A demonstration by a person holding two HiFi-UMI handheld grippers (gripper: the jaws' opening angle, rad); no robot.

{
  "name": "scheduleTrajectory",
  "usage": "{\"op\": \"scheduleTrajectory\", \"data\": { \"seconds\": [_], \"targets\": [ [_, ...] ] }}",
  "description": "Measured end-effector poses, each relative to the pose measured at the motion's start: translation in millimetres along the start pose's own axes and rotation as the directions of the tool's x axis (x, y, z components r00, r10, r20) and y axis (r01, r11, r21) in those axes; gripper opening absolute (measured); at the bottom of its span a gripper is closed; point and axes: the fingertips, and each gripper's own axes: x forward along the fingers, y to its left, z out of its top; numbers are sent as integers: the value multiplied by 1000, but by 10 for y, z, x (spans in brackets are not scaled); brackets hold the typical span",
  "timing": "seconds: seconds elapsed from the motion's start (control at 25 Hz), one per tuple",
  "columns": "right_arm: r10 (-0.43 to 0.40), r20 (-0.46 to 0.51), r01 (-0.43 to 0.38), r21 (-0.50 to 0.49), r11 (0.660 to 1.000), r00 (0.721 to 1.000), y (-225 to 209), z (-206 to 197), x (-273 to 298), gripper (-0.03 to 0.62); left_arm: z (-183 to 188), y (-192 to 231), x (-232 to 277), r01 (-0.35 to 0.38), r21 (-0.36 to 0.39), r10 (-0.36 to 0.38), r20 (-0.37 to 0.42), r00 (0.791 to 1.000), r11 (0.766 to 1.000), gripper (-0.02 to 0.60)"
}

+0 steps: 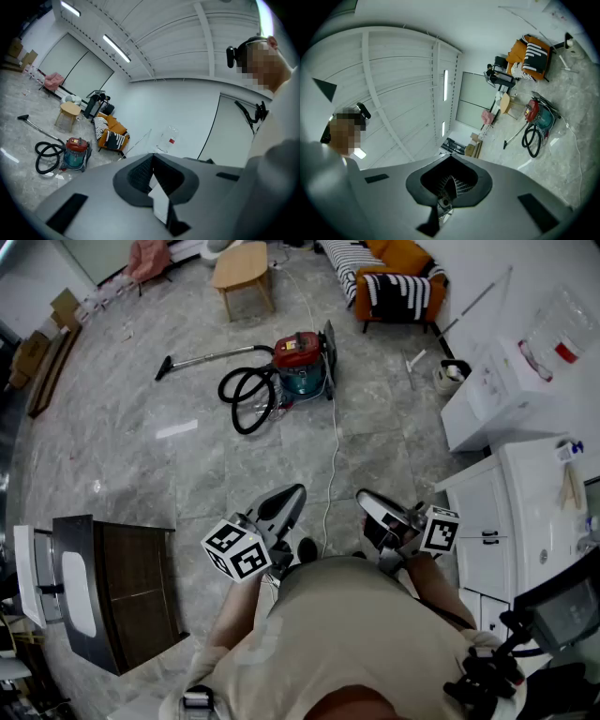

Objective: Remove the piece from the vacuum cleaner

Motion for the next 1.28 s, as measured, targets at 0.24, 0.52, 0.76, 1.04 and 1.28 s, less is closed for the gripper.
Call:
{"op": "scheduleTrajectory", "data": {
  "seconds": [0.24, 0.52, 0.76, 1.04, 1.28],
  "targets": [
    [-6, -12, 6, -44, 999, 1000, 51, -104, 426, 2, 136, 254, -222, 26, -7, -26, 1, 1000, 1000, 5],
    [-41, 0, 41, -49, 998, 999, 13, -244, 882, 3, 436, 554, -547, 129, -131, -122, 59, 991, 983, 5],
    [-28, -31, 27, -32, 999, 999, 13, -361, 1347, 3, 553, 964, -935, 85, -182, -68, 101, 993, 980, 5],
    [-61, -54, 62, 0, 998, 997, -53, -476, 1479, 3, 331, 1246, -907, 40, -185, -39, 9, 999, 982, 2],
    [-116, -144, 108, -62, 992, 983, -108, -609, 1538, 3, 376, 1241, -826, 60, -150, -61, -1, 998, 987, 2]
  ]
}}
